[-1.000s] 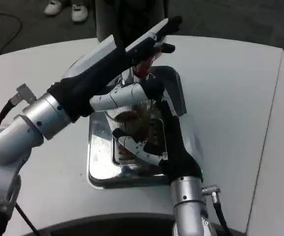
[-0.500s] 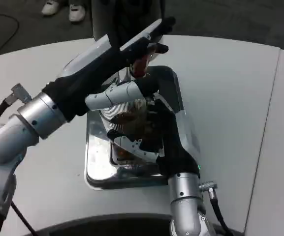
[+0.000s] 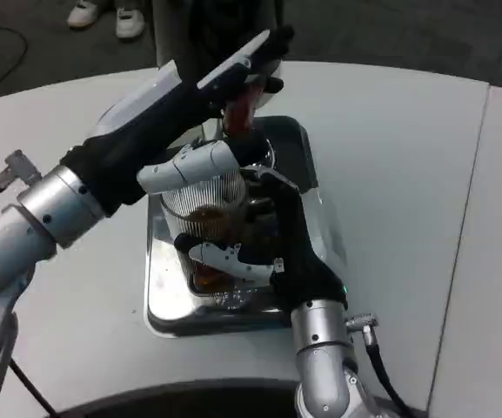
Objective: Grasp the cup under the faucet to collect the drink, then remove the cup.
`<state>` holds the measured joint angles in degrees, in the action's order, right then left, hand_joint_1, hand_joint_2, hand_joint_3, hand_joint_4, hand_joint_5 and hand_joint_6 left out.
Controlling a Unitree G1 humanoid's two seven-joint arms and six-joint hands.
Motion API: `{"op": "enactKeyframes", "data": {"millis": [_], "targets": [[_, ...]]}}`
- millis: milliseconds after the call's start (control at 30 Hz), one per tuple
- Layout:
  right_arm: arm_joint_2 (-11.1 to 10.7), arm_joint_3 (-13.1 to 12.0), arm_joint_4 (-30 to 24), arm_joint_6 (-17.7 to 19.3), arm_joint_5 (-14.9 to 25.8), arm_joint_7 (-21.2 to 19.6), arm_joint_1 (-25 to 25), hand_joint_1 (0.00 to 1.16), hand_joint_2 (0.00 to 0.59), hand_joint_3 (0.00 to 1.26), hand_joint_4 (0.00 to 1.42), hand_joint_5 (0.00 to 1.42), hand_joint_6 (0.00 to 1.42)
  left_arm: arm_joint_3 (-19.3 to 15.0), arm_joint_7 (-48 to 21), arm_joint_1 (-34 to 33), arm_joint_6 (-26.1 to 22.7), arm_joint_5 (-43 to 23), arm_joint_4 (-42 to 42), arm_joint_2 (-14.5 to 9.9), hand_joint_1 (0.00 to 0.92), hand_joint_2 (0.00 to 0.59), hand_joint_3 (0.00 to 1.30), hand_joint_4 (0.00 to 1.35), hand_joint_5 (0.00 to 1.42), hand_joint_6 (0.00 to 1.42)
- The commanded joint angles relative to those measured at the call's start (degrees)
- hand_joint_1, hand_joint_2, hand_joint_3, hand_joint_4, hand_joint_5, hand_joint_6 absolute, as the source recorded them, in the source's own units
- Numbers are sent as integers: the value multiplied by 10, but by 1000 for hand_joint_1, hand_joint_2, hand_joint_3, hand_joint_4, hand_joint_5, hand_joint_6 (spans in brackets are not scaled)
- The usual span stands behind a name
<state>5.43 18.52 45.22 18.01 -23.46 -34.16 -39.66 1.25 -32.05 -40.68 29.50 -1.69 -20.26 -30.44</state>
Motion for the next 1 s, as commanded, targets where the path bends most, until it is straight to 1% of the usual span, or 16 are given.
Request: {"op": "enactKeyframes", "data": {"millis": [33, 133, 233, 300, 467, 733, 1000], "targets": [[46, 3, -10, -5, -5, -5, -17, 892, 166, 678, 782, 903, 866, -6, -1, 20, -19, 4, 8, -6, 0, 69, 16, 1, 110, 61], [41, 5, -24, -8, -10, -7, -15, 888, 145, 706, 793, 942, 912, -13, 0, 24, -29, -8, 14, -1, 0, 68, 17, 0, 101, 61], [38, 5, -35, -11, -16, -7, -12, 892, 139, 734, 806, 972, 946, -25, -12, 33, -54, -49, 21, 11, 0, 67, 17, 0, 86, 60], [36, 5, -42, -13, -19, -8, -9, 893, 137, 746, 806, 987, 955, -31, -20, 37, -70, -73, 26, 16, 0, 71, 1, 0, 30, 5], [29, 5, -70, -19, -25, -7, 1, 896, 127, 760, 817, 1009, 976, -54, -36, 48, -117, -137, 48, 32, 0, 72, 0, 0, 20, 0], [21, 4, -121, -29, -33, -1, 20, 900, 120, 772, 817, 1023, 1001, -72, -45, 57, -149, -157, 83, 37, 0, 70, 0, 0, 0, 0], [20, 6, -153, -41, -43, 5, 42, 901, 119, 777, 825, 1024, 1014, -76, -58, 70, -167, -168, 124, 39, 0, 75, 0, 0, 0, 0]]}}
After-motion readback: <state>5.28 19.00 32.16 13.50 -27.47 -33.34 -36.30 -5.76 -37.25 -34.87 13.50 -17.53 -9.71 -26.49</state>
